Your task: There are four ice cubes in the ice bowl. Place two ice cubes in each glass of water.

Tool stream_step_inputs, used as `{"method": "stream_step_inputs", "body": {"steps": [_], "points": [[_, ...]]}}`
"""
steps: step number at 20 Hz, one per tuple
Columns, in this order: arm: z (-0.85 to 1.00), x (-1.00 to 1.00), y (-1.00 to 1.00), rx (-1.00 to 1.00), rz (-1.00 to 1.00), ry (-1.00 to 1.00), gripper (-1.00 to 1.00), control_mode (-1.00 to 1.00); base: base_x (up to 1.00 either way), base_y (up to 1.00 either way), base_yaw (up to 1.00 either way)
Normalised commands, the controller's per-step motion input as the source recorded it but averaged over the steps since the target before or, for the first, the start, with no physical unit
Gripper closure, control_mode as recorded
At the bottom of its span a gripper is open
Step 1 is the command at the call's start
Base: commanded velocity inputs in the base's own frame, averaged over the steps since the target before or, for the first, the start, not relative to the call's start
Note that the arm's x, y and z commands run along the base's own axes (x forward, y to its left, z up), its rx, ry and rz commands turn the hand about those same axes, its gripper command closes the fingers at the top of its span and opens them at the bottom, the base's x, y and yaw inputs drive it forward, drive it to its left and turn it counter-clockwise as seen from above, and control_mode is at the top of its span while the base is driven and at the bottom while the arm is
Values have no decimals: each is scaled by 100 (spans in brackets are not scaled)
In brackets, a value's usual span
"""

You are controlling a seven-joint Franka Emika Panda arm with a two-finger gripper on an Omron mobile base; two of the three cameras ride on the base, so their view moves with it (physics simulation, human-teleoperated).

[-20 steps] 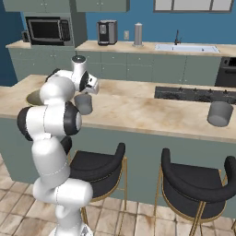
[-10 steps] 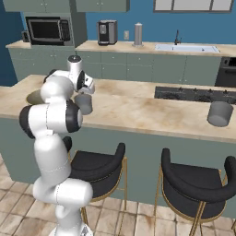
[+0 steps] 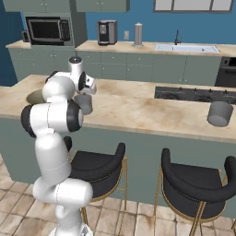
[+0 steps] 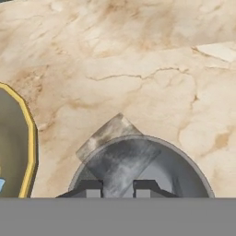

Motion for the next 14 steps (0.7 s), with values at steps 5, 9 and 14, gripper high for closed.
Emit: {"method": "stream_step_inputs", "body": {"steps": [5, 9, 14], "points": [[-20, 0, 0, -8, 1, -1, 100, -100, 0, 0, 0], [-4, 0, 0, -3, 0, -3, 100, -100, 0, 0, 0], [0, -57, -3, 0, 0, -8, 100, -100, 0, 0, 0]]}}
